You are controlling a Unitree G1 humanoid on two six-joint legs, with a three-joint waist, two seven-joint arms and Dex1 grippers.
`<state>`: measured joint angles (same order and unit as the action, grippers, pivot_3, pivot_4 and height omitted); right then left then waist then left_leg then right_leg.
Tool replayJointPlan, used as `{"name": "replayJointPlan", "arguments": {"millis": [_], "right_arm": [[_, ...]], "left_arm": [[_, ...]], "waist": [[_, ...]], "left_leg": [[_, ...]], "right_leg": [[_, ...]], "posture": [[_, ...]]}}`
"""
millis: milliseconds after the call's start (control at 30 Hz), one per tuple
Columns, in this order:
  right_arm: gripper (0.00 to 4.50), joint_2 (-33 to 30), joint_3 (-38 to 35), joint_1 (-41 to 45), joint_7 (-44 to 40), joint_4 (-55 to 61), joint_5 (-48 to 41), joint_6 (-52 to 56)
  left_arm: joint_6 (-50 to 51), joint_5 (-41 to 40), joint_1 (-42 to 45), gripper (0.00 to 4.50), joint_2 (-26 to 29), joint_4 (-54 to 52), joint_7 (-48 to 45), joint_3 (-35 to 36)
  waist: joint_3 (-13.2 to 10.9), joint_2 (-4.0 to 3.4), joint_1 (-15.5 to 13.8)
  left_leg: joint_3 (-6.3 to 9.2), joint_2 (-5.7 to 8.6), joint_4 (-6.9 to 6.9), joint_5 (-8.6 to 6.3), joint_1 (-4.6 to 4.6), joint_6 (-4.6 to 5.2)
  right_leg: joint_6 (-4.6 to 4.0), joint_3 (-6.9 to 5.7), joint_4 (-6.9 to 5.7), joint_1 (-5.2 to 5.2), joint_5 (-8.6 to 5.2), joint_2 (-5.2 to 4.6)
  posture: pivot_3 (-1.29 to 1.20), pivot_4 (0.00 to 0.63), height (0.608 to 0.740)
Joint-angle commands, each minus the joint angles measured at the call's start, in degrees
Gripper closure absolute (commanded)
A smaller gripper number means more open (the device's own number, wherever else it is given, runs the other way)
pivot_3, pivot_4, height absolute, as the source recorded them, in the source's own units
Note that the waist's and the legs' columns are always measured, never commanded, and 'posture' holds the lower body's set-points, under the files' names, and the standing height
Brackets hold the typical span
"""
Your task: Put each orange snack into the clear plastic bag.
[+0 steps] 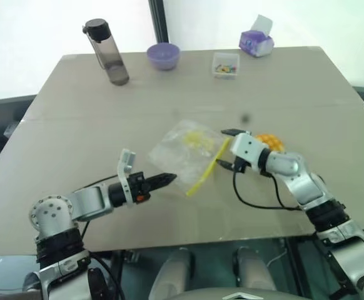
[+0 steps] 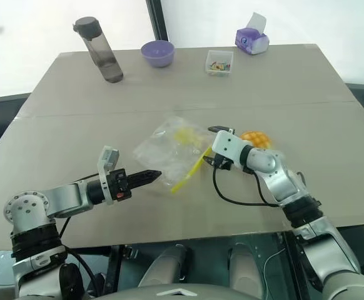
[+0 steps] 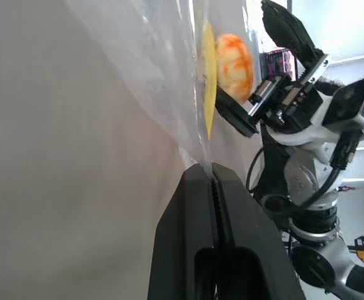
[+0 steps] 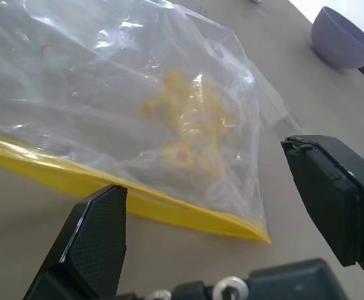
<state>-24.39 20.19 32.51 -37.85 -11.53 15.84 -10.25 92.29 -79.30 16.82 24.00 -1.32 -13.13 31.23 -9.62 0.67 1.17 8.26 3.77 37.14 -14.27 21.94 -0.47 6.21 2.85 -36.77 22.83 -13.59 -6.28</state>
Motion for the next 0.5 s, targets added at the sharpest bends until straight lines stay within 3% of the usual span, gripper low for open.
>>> {"name": "replayJointPlan", "arguments": {"millis": [33, 300, 500], "right_arm": [[0.00, 1.06, -0.28, 2.21, 1.47, -1.39, 0.29, -2.50], [0.00, 1.64, -1.01, 2.27, 1.88, -1.44, -0.56, -4.67], [2.39, 1.54, -1.87, 2.17, 2.41, -0.79, -1.18, -5.58]], "left_arm": [[-1.49, -11.76, -1.78, 4.43, 2.18, -2.27, 2.69, -1.51], [-13.86, -33.24, -8.19, 4.43, 11.46, -6.39, 7.36, -12.24], [-17.74, -33.70, -9.64, 4.50, 15.49, -8.02, 1.51, -14.72]], "waist": [[0.00, 0.00, 0.03], [0.00, 0.00, 0.06], [-0.01, -0.02, 0.05]], "left_leg": [[0.01, 0.00, 0.00, 0.00, 0.00, 0.00], [-0.04, -0.02, -0.04, -0.01, 0.00, -0.01], [-0.13, -0.02, -0.07, 0.00, 0.00, -0.01]], "right_leg": [[0.00, -0.01, -0.01, 0.00, 0.00, 0.01], [-0.02, 0.11, -0.03, 0.09, 0.00, 0.01], [-0.05, 0.14, -0.04, 0.15, 0.00, 0.06]], "posture": [[0.00, 0.150, 0.739], [0.00, 0.150, 0.739], [0.00, 0.150, 0.739]]}}
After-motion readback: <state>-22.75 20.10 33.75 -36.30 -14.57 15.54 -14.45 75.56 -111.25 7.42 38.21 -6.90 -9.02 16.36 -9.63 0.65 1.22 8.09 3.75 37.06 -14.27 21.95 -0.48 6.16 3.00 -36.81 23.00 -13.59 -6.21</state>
